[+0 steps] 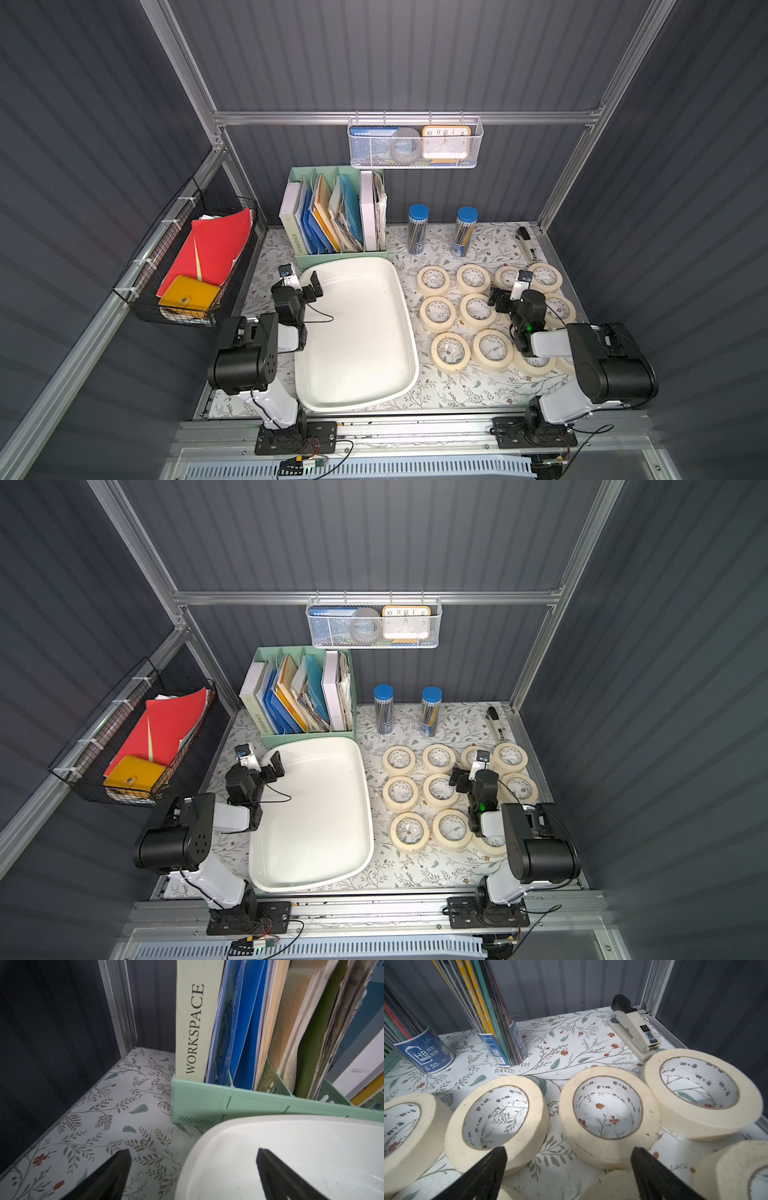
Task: Take out the art tape in the storage box
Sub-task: Reset both arms
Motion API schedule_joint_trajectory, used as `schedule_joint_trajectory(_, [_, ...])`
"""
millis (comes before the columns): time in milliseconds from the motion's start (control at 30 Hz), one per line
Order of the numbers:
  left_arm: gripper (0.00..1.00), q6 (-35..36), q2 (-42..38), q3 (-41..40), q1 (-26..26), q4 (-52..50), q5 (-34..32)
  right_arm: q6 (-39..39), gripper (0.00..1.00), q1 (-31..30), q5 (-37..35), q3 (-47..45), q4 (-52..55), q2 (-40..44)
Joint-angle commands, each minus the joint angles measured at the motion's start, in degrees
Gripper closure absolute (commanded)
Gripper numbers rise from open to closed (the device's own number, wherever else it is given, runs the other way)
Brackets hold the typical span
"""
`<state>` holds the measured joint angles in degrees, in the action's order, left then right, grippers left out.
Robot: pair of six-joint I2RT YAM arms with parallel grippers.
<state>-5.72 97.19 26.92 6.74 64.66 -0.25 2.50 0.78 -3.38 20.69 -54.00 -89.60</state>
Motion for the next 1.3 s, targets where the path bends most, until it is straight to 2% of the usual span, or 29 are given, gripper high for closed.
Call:
schedule_joint_trajectory(0, [0.0,-0.61,0.46,0.69,0.11,-1.75,-0.39,1.0,0.01,0.23,-1.9,-0.54,-1.92,0.78])
schedule_joint_trajectory(67, [0.0,-0.61,0.45,0.68,0.11,-1.74,-0.45,1.51,0.01,0.28,-3.13,-1.91,-4.45,0.8])
schedule_joint_trajectory(133, [0.0,-0.61,0.42,0.68,0.11,-1.73,-0.45,0.16,0.01,0.27,0.91,-1.79,-5.98,-0.14])
schedule_joint_trajectory(167, [0.0,-0.66,0.46,0.69,0.11,-1.75,-0.45,0.75,0.01,0.32,-0.22,-2.0,-6.72,-0.38])
schedule_joint_trajectory(233, [0.0,-0.62,0.45,0.68,0.11,-1.74,-0.45,3.65,0.01,0.5,-7.53,-2.98,-7.26,0.29])
schedule_joint_trajectory(267, [0.0,-0.62,0.45,0.68,0.11,-1.73,-0.41,3.05,0.01,0.46,-7.01,-2.77,-6.94,0.34])
schedule_joint_trajectory(333, [0.0,-0.62,0.46,0.68,0.11,-1.8,-0.43,0.02,0.01,0.44,1.47,-0.74,-4.71,-0.38])
schedule_joint_trajectory(367, [0.0,-0.62,0.45,0.68,0.11,-1.78,-0.45,-0.55,0.01,0.45,3.25,0.17,-2.89,-0.21])
schedule_joint_trajectory(433, [0.0,-0.62,0.43,0.68,0.1,-1.78,-0.45,-0.13,0.01,0.45,2.23,1.71,1.3,0.25])
schedule_joint_trajectory(1267, [0.0,-0.66,0.45,0.68,0.11,-1.73,-0.45,0.05,0.01,0.45,1.8,1.59,0.38,-0.18])
